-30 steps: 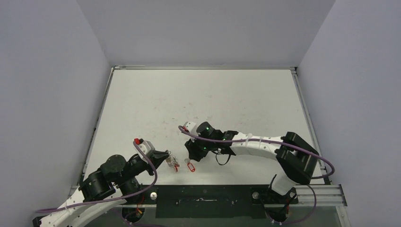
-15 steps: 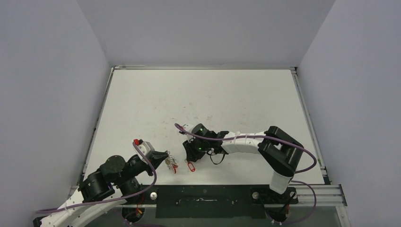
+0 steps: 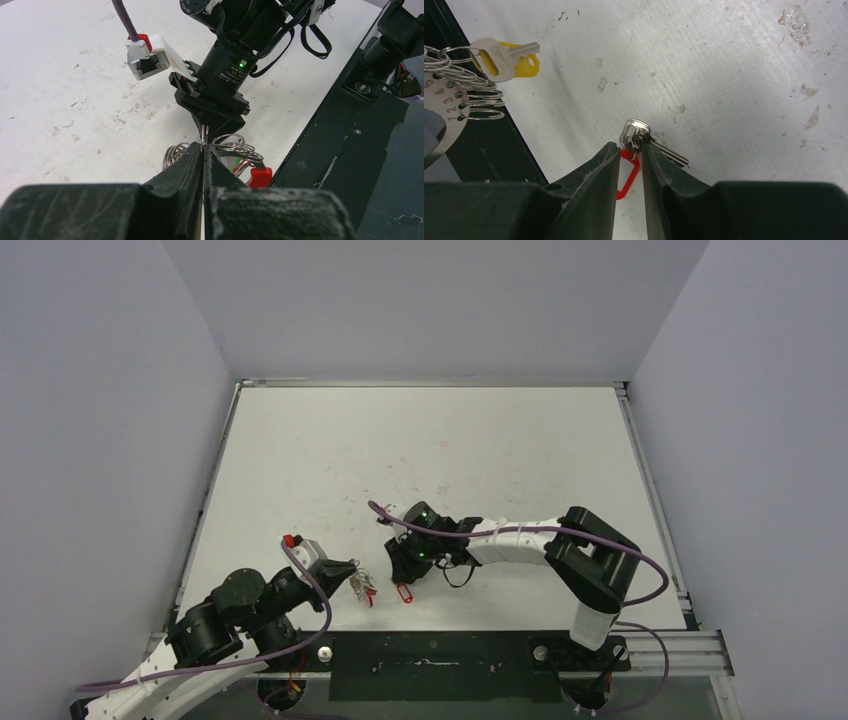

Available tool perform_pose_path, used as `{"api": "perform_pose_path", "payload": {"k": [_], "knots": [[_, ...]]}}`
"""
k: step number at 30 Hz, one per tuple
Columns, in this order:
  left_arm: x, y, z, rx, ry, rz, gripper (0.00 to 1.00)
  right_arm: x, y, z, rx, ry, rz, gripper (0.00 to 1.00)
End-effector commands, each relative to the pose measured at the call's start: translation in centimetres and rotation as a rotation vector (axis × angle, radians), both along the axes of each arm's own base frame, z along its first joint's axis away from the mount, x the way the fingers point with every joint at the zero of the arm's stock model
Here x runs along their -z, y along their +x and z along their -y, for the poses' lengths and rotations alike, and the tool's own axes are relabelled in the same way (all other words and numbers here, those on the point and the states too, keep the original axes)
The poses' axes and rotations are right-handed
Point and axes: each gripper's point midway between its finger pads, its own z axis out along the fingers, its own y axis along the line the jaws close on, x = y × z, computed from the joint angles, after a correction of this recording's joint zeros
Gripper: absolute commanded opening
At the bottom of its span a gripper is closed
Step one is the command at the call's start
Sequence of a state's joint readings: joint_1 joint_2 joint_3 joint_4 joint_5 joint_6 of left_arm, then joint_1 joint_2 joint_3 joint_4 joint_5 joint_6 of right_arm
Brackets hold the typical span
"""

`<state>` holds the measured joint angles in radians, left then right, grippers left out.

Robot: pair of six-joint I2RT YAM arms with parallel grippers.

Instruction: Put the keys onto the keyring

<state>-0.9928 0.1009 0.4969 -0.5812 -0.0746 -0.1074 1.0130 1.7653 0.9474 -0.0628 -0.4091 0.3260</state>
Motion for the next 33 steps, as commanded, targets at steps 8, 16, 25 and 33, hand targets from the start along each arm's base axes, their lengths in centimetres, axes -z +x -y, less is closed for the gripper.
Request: {"api": "perform_pose_path", "payload": {"k": [8,16,25,33], "knots": [[-2.6,0.3,0.0,-0.009,-0.061,0.056,0.00,-0.5,-0.2,-1.5,-0.033,0.041,-0.014,0.09],[-2.2,0.3,0.3,-0.002,-0.053,0.037,0.00,-2.6,0.5,-0.8,-0.022,0.087,0.006,0.00],[-0.3,0.9,3.0,0.043,-0.034,-0.013,0.00,-8.7,1.8,4.1,-0.081,0.077,0.138,0.00],[1.1,1.5,6.0,0.103,-0.054,-0.022,0.00,-12.5,-0.6,6.0,-0.245,0.109,0.241,0.00]]}}
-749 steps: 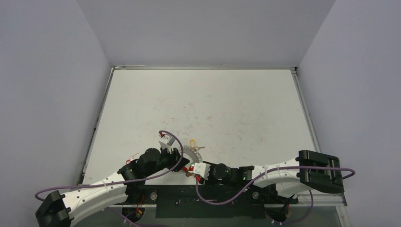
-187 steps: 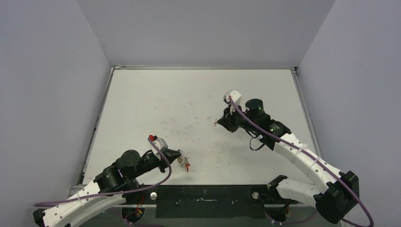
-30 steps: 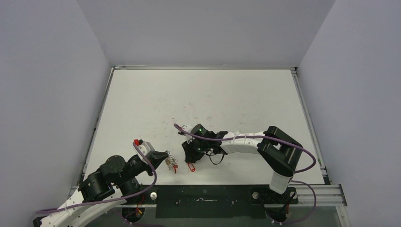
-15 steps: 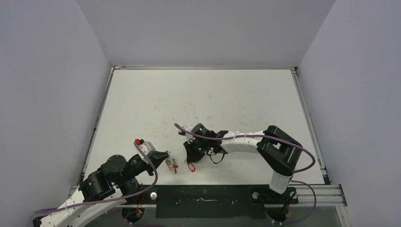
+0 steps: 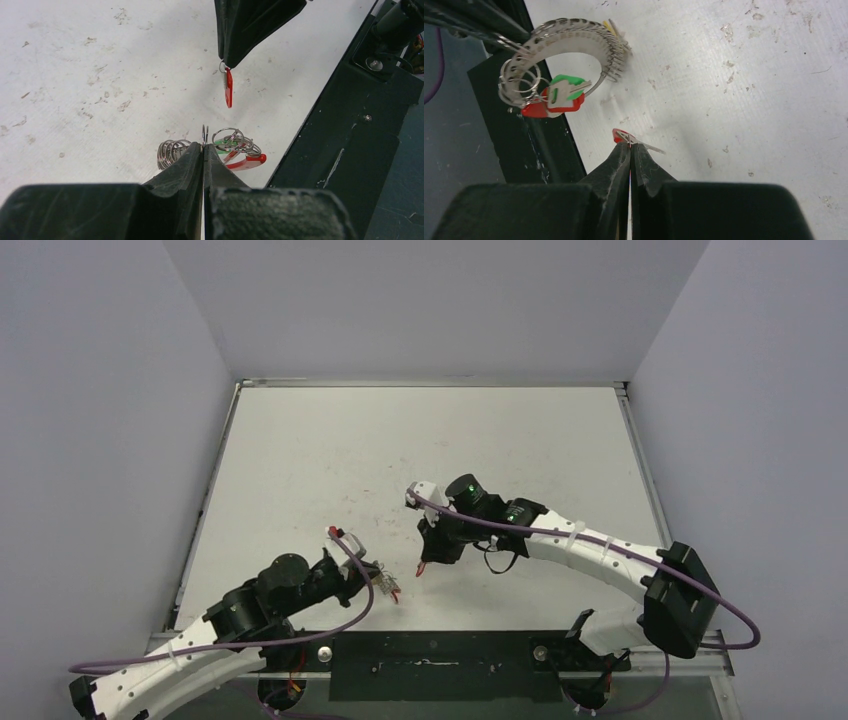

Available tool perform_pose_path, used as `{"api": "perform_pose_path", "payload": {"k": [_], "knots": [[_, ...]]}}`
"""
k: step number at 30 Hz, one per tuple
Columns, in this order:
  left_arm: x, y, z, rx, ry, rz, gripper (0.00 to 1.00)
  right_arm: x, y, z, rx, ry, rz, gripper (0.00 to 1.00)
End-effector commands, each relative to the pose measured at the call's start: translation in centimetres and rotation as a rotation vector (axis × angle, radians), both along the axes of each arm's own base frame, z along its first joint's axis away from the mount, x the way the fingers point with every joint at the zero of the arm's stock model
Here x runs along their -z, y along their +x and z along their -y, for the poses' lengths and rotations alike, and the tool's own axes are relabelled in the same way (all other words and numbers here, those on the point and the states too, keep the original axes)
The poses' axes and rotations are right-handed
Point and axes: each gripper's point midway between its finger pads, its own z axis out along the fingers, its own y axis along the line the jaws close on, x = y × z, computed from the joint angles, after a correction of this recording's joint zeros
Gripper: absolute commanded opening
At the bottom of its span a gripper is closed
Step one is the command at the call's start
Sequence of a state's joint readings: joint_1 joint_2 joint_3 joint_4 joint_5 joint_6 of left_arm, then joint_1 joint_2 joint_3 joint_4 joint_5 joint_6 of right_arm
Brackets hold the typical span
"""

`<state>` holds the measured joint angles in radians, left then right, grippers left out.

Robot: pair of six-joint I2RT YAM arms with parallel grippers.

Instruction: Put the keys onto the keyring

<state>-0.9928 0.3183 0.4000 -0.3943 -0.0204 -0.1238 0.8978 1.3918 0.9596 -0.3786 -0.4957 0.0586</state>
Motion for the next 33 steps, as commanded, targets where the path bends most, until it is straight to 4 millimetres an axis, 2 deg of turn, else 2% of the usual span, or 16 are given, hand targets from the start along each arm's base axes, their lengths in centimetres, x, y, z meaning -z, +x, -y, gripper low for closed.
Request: {"api": "perform_pose_path", "payload": {"k": [1,12,22,28,33], "knots": [[-3.0,0.4,2.8,0.059,-0.150,0.063,0.00,-2.9,-1.6,0.2,-0.133,0.034,0.083,0.00],[-2.3,0.4,4.0,0.093,-0.187,0.059,0.00,-5.9,-3.0,-1.1,-0.227,0.108,0.173,0.00],[-2.3,0.1,4.2,0.107,-0.196,0.049,0.00,-7.0,-2.7,-2.6,-0.240,0.137,0.211,0.00],[-1.9,0.0,4.3,0.111,-0.191,0.035,0.00,-7.8,-3.2,-3.5,-0.277,0.162,0.227,0.00],[-2.0,0.0,4.4,0.112,-0.191,0.034,0.00,-7.7,-3.5,-4.1,-0.297,0.159,0.221,0.00]]}}
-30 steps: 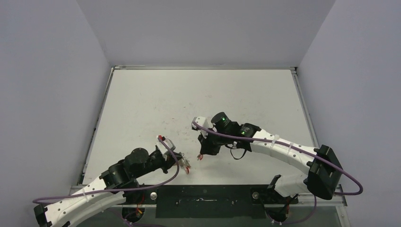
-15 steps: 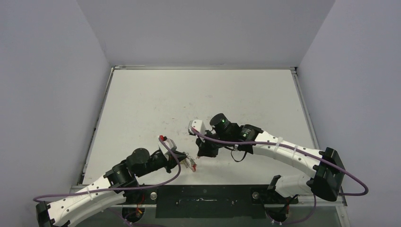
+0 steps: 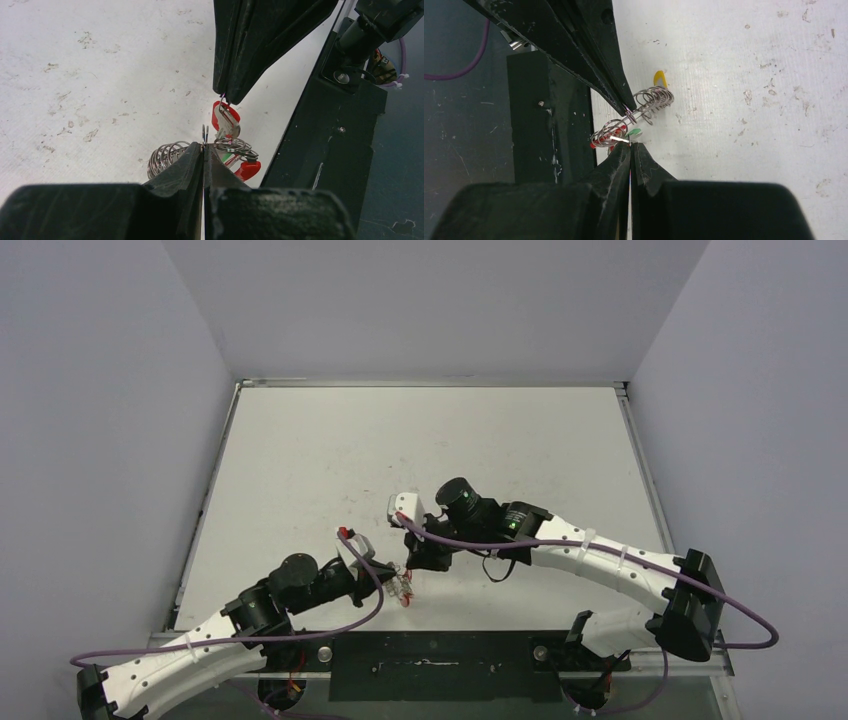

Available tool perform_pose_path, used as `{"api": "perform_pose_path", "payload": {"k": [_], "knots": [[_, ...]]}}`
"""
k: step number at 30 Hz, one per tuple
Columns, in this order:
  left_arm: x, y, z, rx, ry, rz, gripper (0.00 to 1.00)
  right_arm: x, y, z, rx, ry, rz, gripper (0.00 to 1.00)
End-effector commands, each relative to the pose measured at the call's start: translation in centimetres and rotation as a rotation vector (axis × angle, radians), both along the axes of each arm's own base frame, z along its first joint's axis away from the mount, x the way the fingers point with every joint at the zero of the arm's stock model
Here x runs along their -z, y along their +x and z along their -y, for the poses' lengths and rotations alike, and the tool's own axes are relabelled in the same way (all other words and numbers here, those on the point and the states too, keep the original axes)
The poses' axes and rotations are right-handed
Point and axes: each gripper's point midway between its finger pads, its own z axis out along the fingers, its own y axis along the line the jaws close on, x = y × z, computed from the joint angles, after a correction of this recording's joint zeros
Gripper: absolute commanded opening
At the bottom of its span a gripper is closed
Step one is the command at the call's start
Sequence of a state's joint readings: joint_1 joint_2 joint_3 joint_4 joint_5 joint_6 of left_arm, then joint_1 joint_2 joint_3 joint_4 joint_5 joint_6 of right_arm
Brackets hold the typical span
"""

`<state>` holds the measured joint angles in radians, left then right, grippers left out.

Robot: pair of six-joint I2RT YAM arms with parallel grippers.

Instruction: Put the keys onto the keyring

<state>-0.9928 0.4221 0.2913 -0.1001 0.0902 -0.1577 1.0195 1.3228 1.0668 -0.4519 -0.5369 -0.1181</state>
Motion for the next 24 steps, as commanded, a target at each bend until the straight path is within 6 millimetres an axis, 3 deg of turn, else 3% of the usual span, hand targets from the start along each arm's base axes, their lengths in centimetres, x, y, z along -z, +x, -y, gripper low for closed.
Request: {"api": "perform_pose_path", "payload": {"k": [1,24], "knots": [[-2.7,0.2,0.8,0.014,-0.092,0.038,0.00,-2.1,-0.1,-1.9,-0.046,0.068,0.040,0.00],[-3.4,-0.2,1.2,0.039,-0.122,0.039,0.00,-2.0,0.0,-3.8,-0.035,0.058,0.068,0.00]]}}
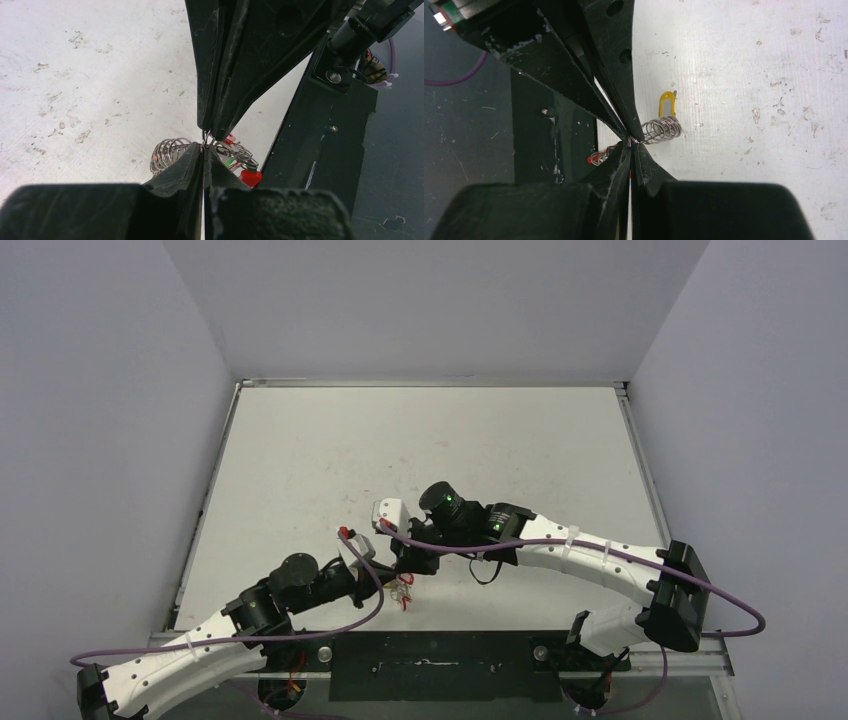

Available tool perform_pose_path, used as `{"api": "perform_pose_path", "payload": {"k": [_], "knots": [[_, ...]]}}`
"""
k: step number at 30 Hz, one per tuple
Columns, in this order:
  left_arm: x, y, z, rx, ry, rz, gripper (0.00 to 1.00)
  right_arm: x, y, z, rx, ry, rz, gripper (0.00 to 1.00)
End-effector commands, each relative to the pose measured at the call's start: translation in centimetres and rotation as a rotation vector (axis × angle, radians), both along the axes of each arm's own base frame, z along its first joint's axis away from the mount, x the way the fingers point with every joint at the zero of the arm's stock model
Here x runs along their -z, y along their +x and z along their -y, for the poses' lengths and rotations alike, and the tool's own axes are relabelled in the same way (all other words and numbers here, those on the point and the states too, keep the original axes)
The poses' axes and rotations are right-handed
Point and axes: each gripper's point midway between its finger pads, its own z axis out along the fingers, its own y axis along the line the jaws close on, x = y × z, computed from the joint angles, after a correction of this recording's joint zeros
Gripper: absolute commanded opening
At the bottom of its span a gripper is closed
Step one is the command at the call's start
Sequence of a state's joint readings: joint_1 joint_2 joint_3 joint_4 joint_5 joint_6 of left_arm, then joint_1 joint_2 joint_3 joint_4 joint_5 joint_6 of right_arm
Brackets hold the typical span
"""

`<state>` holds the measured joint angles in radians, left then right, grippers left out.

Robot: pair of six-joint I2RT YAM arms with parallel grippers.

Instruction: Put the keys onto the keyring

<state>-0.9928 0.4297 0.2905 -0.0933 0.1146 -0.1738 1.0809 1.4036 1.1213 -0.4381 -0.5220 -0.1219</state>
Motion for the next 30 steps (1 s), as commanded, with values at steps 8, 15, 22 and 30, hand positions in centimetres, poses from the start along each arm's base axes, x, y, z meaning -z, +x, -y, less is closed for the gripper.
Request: {"api": "perform_pose_path", "payload": {"k": [8,15,22,30], "knots": [[-3.5,0.2,1.0,0.018,-0.115,0.062,0.00,-0.9,1.5,-0.9,0.046,0.016,0.067,0.00],[-3.7,0.2,0.9,0.017,-0.114,0.064,0.00,-0.1,1.7,-0.2,0.064,-0.009,0.073,0.00],[-3.7,0.2,0.9,0.019,-0.113,0.063,0.00,0.5,2.2,0.2,0.085,-0.026,0.067,0.00],[-3.7,0.2,0.9,0.018,-0.112,0.064,0.00,1.1,2.5,0.7,0.101,-0.038,0.055,0.00]]}}
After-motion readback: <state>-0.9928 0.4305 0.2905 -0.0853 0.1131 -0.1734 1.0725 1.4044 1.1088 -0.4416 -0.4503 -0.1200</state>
